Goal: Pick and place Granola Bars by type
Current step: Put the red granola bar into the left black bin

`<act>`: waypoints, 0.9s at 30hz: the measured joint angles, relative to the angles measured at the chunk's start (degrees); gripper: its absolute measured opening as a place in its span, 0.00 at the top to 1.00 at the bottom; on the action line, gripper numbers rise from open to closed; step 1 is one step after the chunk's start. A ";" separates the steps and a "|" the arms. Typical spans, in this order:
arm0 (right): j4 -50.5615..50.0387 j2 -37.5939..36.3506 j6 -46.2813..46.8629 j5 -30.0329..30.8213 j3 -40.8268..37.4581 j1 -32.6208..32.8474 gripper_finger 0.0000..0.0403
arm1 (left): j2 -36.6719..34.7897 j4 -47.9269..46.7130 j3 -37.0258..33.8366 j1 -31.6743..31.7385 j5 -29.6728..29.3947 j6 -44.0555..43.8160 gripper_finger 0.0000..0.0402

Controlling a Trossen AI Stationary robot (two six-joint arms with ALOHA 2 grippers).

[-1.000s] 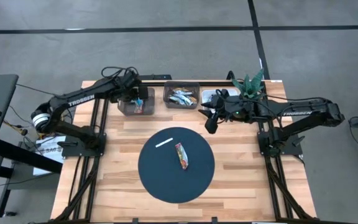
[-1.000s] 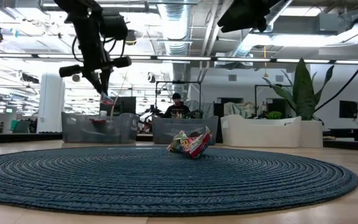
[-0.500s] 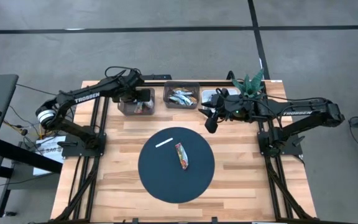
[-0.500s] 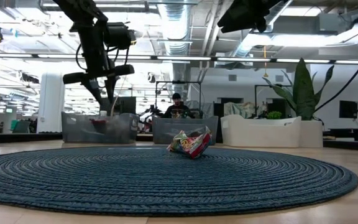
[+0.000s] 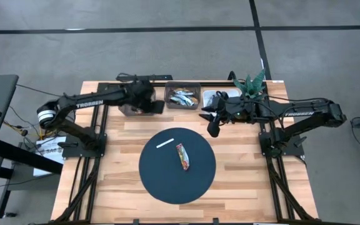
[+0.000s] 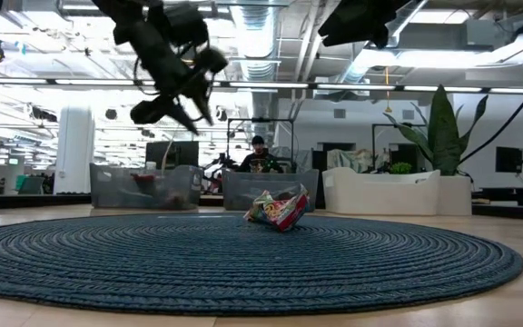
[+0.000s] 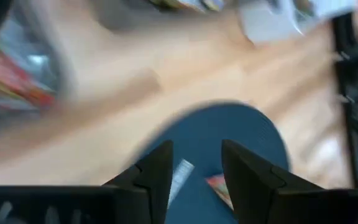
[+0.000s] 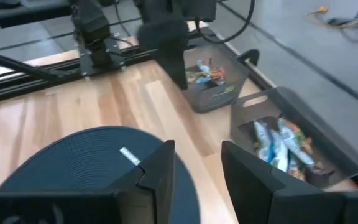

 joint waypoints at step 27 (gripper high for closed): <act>-13.26 -0.45 4.42 -9.32 1.39 6.00 0.69 | 15.02 24.08 0.85 -37.25 -17.37 -41.29 0.73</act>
